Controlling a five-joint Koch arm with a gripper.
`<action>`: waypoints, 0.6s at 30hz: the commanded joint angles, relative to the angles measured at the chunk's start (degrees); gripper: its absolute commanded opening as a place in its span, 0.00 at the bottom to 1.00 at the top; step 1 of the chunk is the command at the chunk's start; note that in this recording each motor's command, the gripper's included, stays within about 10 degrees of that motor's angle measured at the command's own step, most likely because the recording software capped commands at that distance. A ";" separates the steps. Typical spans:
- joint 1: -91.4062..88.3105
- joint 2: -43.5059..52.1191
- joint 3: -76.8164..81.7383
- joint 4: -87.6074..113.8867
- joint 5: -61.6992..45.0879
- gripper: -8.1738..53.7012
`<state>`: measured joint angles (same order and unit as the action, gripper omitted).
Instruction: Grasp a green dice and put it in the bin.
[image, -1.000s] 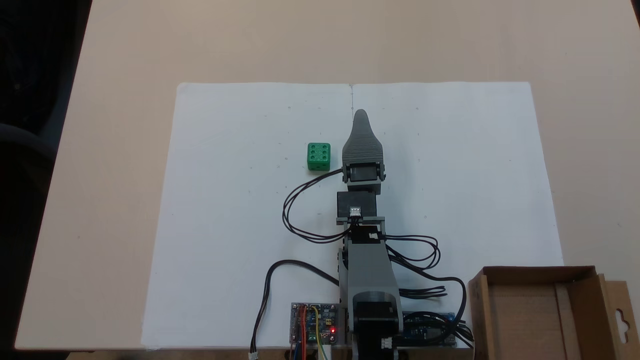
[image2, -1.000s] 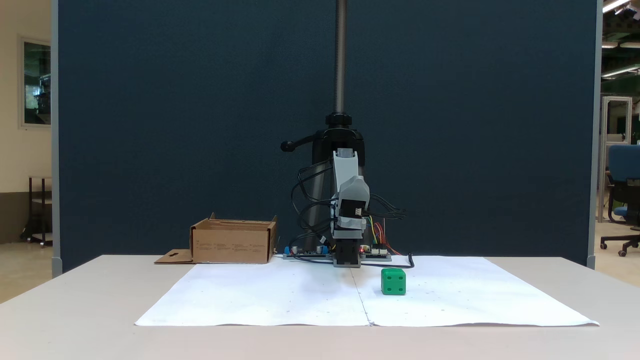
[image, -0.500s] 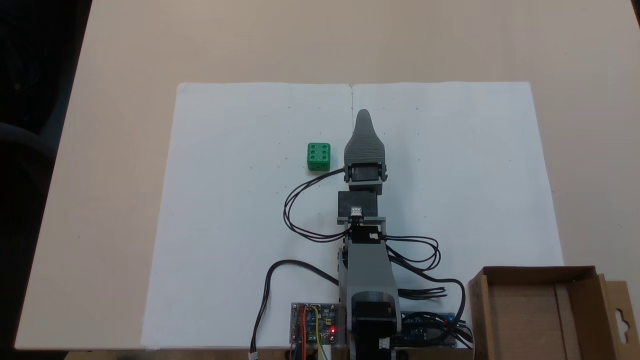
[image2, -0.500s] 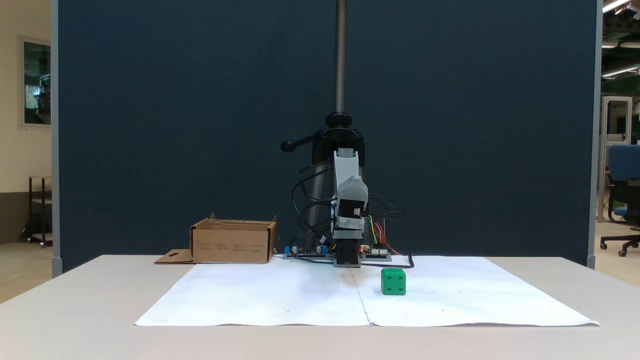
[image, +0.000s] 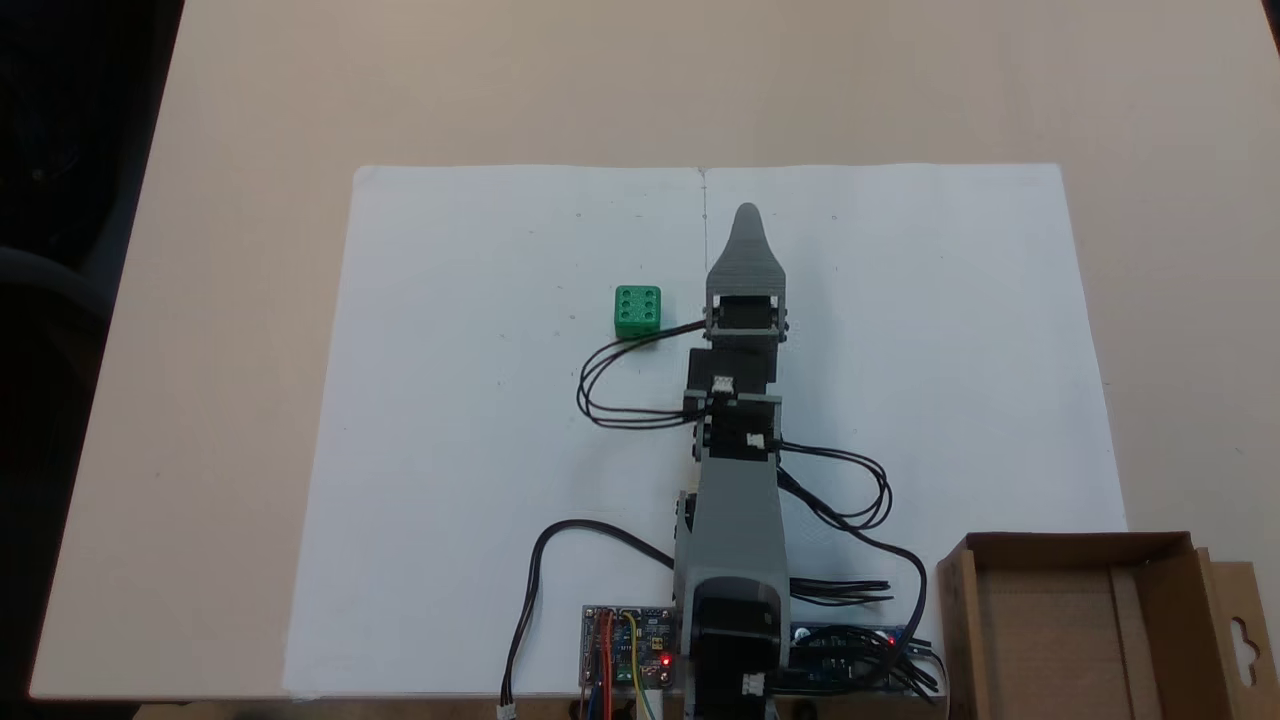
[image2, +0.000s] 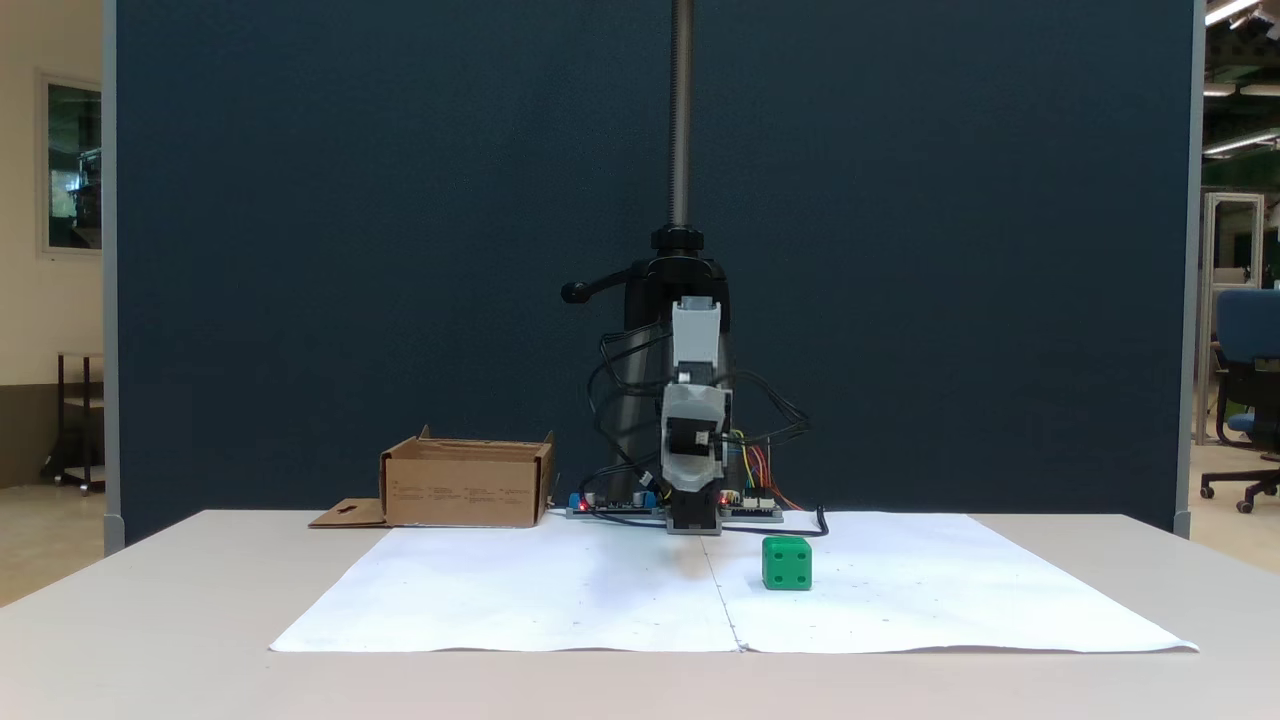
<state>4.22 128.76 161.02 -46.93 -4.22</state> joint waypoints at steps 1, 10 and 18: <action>1.32 6.68 -5.89 9.21 -2.02 0.83; -1.32 6.50 -23.12 42.61 -0.62 0.83; -7.65 3.60 -36.47 68.18 5.63 0.83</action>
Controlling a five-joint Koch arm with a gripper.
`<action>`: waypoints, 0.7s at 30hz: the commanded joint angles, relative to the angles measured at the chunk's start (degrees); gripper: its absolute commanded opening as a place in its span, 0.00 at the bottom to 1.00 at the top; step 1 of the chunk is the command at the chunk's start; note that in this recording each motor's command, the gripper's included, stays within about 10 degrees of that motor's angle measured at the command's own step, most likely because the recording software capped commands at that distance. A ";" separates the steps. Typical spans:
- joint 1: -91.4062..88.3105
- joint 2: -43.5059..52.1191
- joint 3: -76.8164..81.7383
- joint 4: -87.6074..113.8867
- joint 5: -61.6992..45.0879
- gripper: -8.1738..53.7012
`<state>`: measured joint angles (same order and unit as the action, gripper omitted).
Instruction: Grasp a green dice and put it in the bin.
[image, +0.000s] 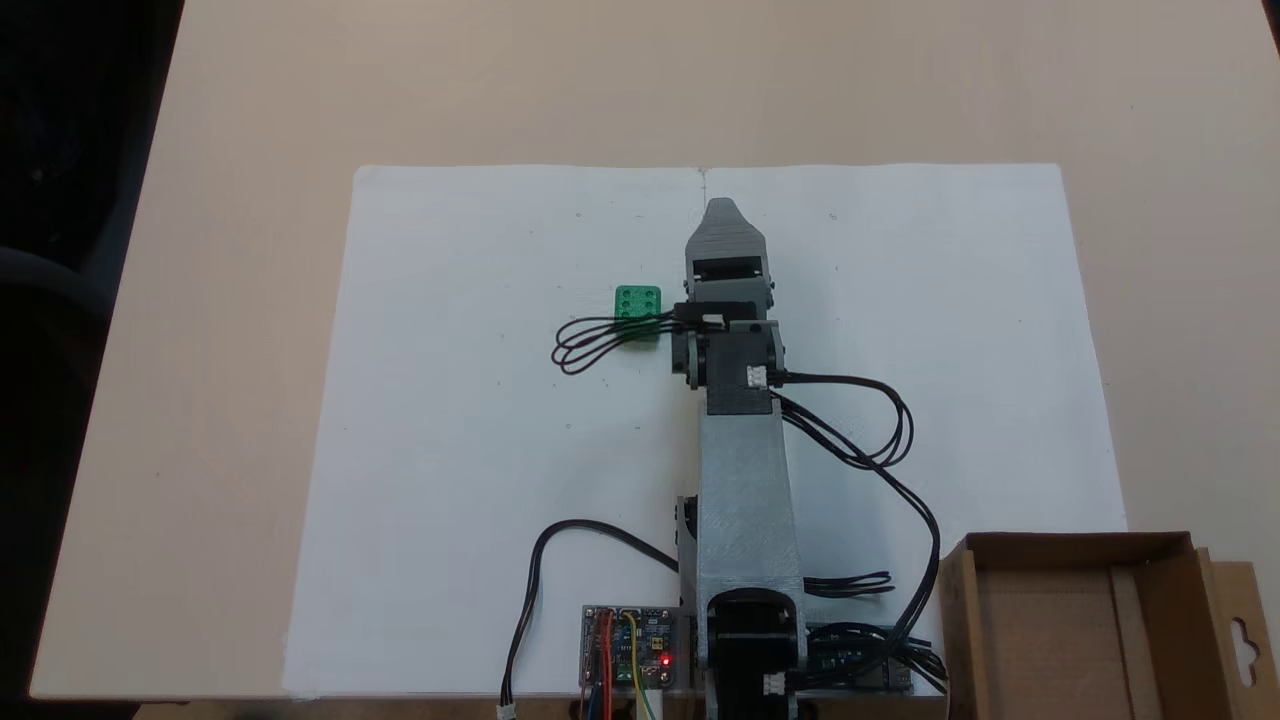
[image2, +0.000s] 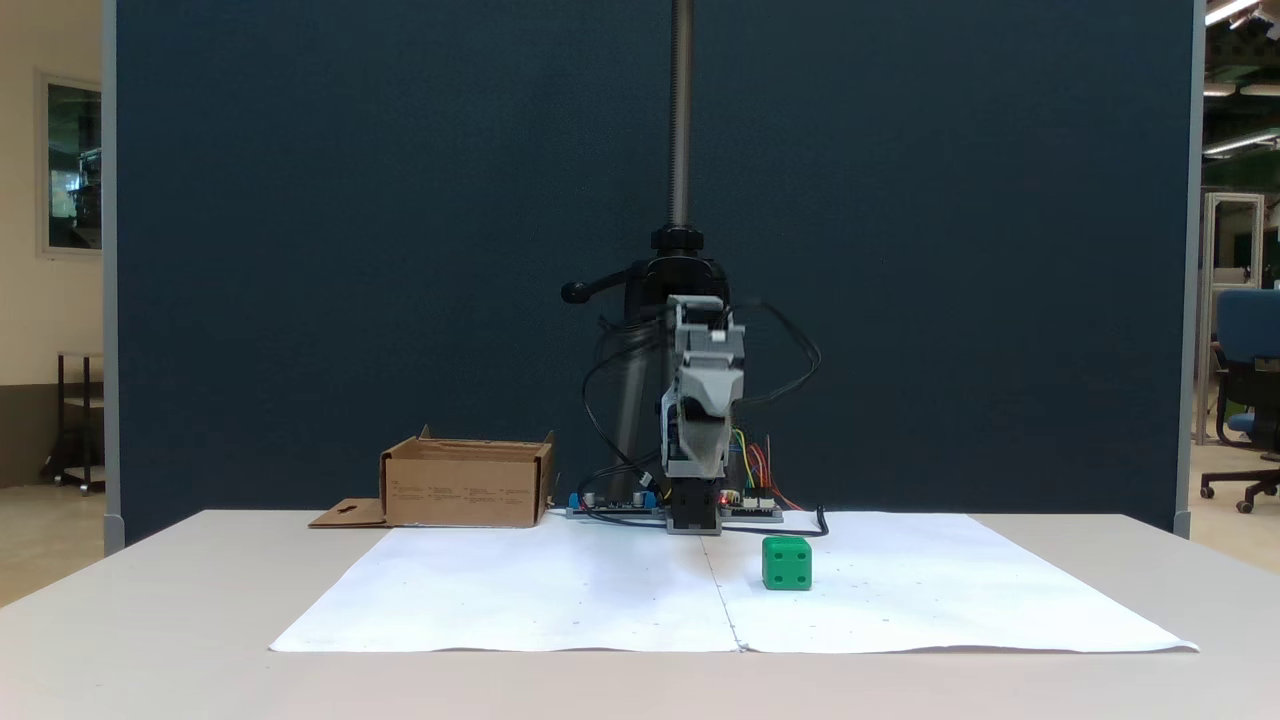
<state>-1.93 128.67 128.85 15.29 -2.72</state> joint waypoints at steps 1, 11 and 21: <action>-2.20 2.64 -6.50 9.30 5.19 0.83; -6.94 -11.95 -19.34 38.92 16.35 0.83; -11.25 -22.41 -25.84 48.16 23.82 0.83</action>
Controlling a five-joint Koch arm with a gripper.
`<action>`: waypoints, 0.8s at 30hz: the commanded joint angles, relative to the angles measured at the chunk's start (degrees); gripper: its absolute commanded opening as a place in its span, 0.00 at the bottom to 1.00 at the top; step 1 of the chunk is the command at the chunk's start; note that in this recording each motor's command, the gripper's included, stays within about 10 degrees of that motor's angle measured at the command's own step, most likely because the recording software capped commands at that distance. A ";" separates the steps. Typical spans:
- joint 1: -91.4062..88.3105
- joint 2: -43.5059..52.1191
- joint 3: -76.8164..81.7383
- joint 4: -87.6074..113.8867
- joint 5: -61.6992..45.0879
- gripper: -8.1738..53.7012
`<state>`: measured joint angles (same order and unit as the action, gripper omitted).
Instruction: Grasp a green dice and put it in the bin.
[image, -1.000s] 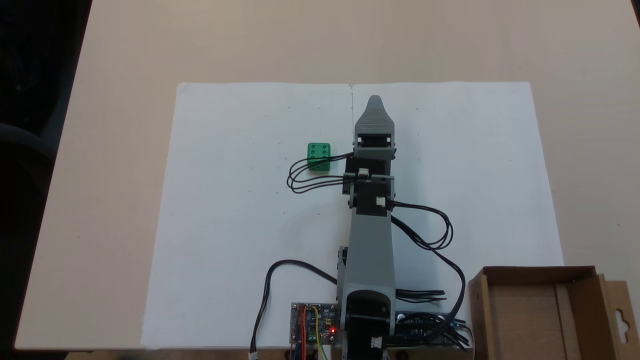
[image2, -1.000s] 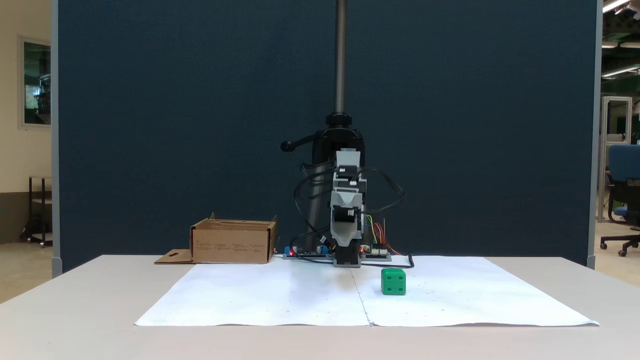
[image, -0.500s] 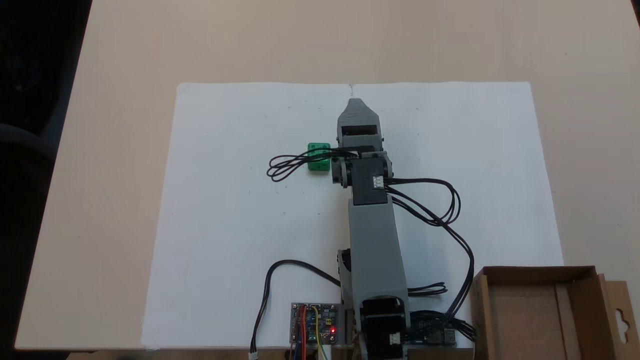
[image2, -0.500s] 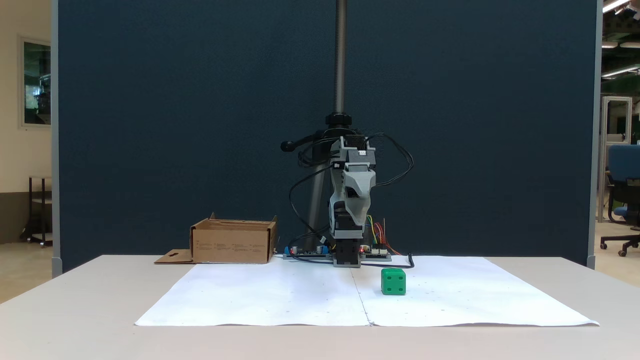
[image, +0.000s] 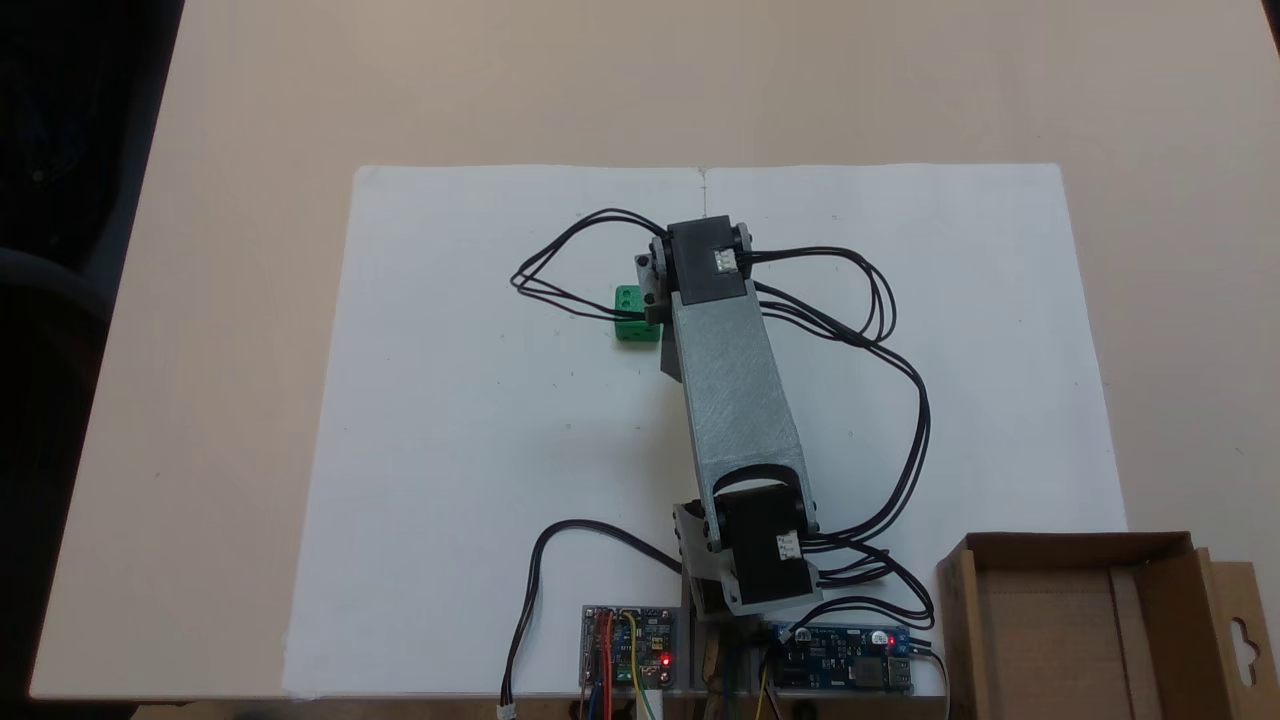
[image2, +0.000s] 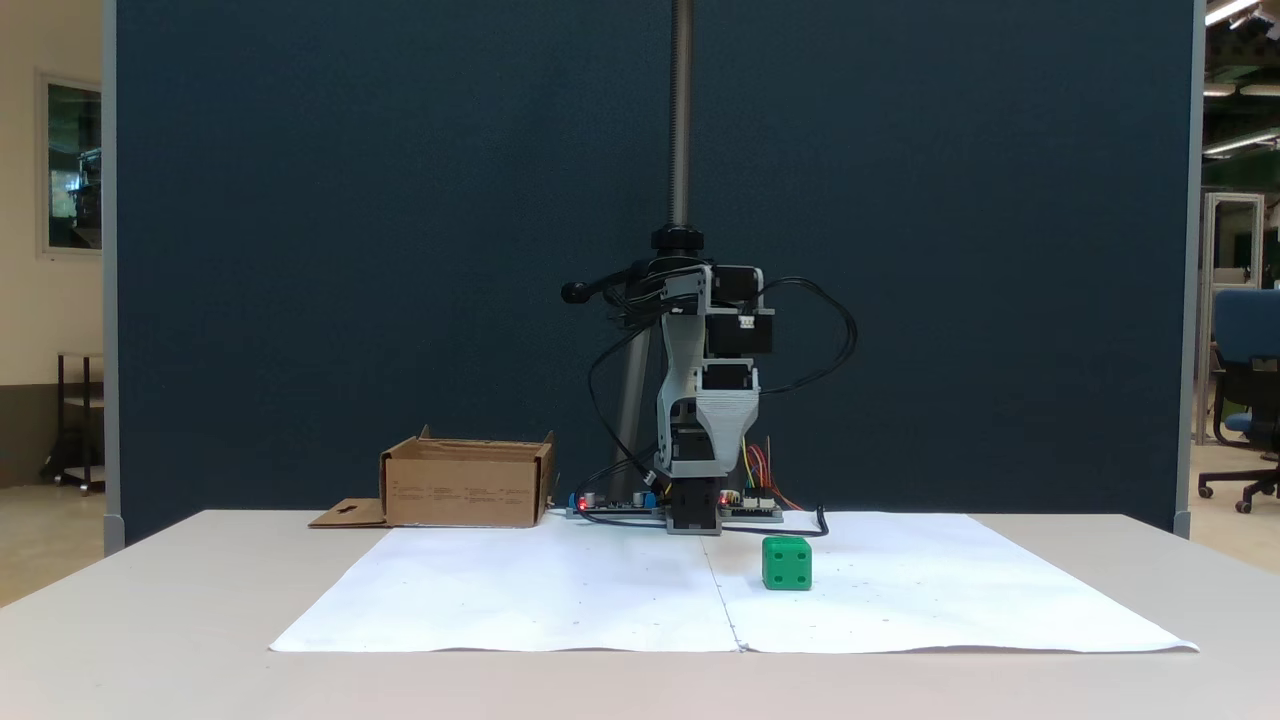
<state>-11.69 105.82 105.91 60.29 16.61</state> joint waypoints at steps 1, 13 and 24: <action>-2.37 0.00 -2.99 2.99 5.10 0.83; -6.86 -10.46 -7.12 -2.37 8.17 0.84; -6.86 -18.81 -11.78 -5.45 10.81 0.84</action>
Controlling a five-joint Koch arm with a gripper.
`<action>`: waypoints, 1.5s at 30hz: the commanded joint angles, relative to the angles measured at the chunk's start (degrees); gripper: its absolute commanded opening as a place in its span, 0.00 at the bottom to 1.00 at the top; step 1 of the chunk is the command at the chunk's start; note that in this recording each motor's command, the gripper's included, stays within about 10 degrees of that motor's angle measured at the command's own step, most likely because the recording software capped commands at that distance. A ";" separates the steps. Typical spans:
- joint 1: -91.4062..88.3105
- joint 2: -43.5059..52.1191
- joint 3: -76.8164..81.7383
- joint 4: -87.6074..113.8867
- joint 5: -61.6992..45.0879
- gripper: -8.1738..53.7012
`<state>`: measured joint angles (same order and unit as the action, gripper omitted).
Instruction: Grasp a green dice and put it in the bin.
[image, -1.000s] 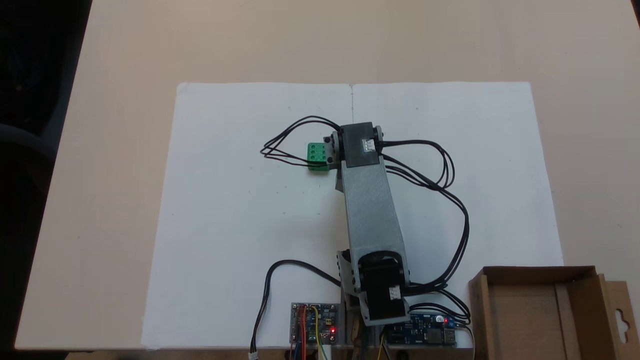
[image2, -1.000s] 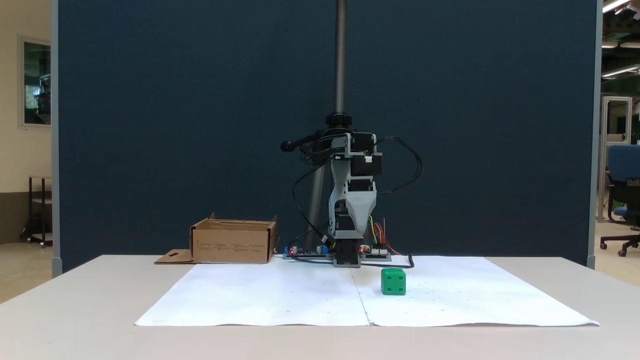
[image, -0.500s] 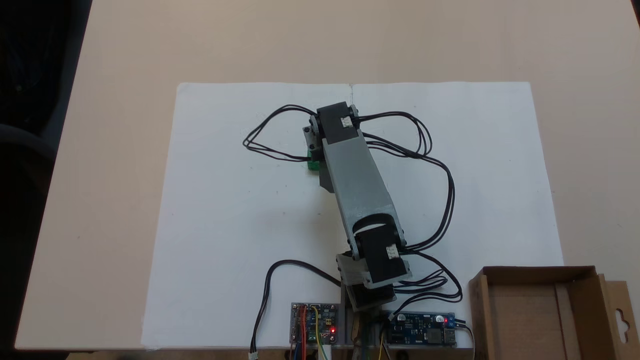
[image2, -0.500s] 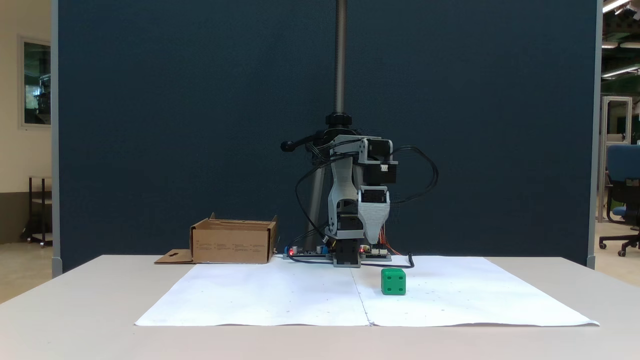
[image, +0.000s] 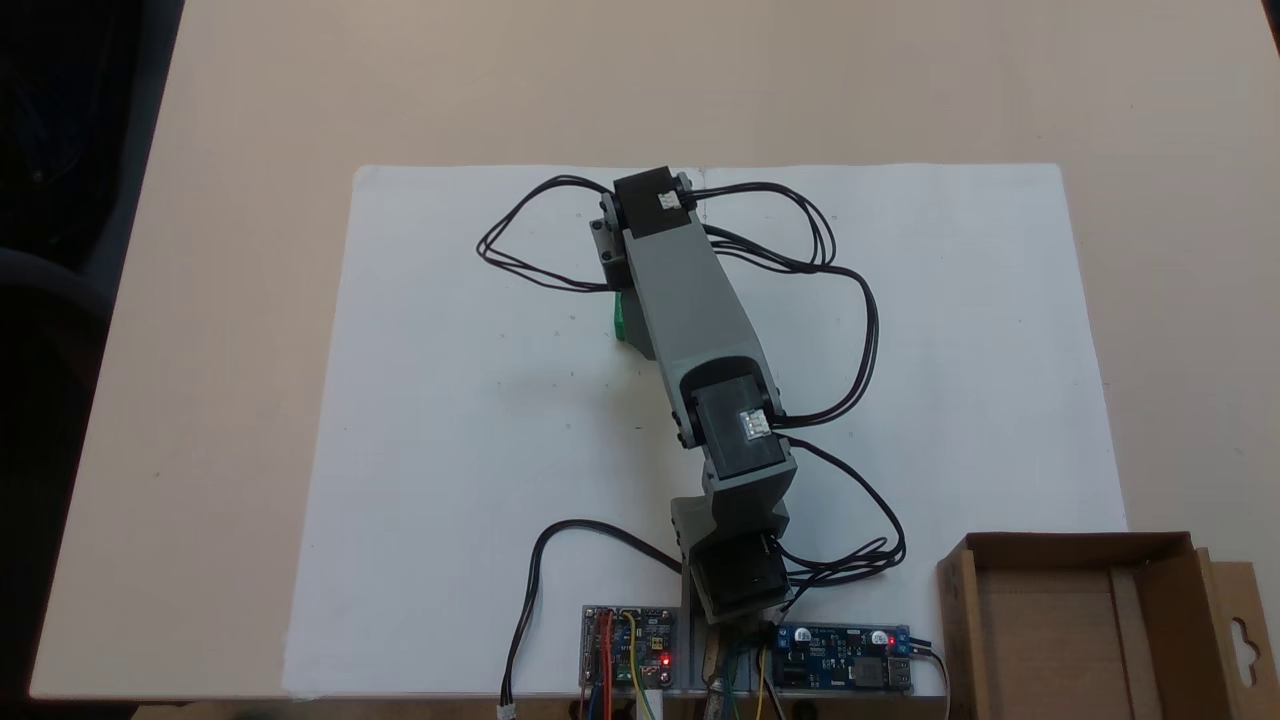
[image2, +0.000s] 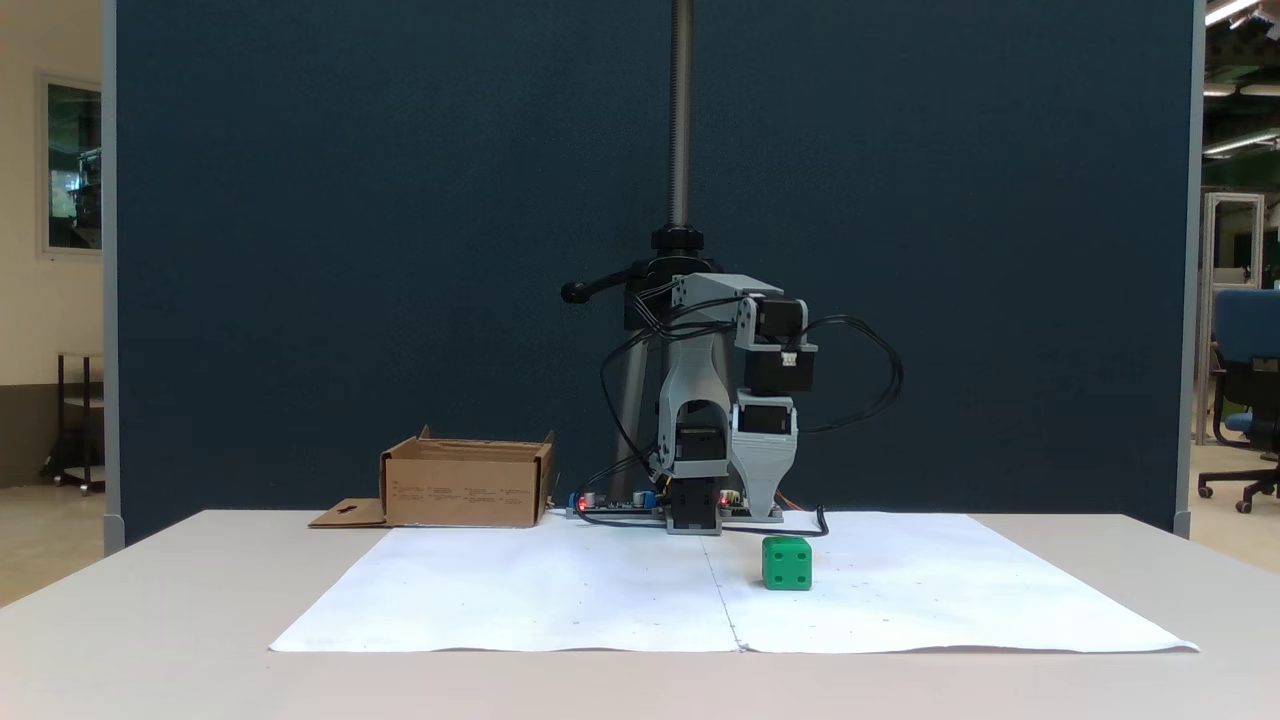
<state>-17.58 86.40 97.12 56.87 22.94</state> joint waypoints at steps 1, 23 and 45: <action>-0.97 0.26 -3.08 -2.37 4.92 0.84; -3.96 -5.71 -3.08 -7.82 6.86 0.84; -4.22 -11.78 -3.08 -12.04 6.94 0.84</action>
<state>-20.65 73.74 96.94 46.41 25.58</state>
